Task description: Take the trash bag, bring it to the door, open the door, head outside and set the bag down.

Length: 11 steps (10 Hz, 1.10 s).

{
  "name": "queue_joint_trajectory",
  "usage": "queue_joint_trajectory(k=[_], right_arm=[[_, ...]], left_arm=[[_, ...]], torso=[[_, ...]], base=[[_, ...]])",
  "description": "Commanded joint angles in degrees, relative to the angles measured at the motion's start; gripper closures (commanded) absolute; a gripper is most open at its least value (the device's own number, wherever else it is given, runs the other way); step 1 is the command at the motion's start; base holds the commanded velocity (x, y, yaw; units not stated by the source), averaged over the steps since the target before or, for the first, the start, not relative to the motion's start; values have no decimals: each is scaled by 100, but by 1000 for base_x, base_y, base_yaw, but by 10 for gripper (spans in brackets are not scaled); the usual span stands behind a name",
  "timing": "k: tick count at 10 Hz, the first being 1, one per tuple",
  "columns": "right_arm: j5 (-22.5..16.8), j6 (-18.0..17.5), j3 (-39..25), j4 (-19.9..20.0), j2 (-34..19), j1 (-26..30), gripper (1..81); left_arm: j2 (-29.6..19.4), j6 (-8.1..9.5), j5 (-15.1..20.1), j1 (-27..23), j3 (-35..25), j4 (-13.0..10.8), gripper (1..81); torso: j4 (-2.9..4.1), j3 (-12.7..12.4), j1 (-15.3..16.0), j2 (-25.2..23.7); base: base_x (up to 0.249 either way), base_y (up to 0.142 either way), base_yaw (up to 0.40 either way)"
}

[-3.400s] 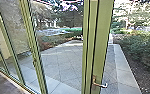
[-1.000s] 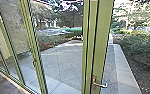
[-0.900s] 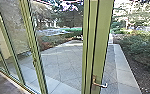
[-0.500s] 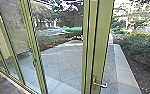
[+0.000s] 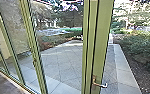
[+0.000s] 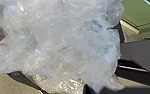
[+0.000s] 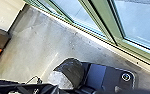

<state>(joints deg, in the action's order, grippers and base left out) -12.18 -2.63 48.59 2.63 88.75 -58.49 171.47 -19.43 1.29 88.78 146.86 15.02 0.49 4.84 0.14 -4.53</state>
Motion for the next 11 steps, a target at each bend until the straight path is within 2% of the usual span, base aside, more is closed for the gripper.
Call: queue_joint_trajectory(k=[1, 6, 8, 10, 11], right_arm=[[-1338, -325, -220, 413, -619, 1517, 10], [-2612, -1335, 201, 229, -65, 2959, 10], [-3061, -1958, 106, -95, 67, 3505, 10], [-3238, -2627, -9, -535, 251, 3760, 10], [-3238, -2855, -44, -597, 435, 3831, 10]], left_arm=[[54, 1, 389, -260, -43, 19, 811], [80, 27, 389, -260, 1, 19, 811], [116, 27, 381, -269, 9, 19, 811], [98, 36, 381, -269, 10, 27, 811], [98, 36, 381, -269, 10, 27, 811]], torso=[[0, 0, 0, 0], [0, 2, 0, 0], [0, 2, 0, 0], [0, 2, 0, 0], [0, 2, 0, 0]], base=[[0, 0, 0], [0, 0, 0], [0, 0, 0], [0, 0, 0], [0, 0, 0]])
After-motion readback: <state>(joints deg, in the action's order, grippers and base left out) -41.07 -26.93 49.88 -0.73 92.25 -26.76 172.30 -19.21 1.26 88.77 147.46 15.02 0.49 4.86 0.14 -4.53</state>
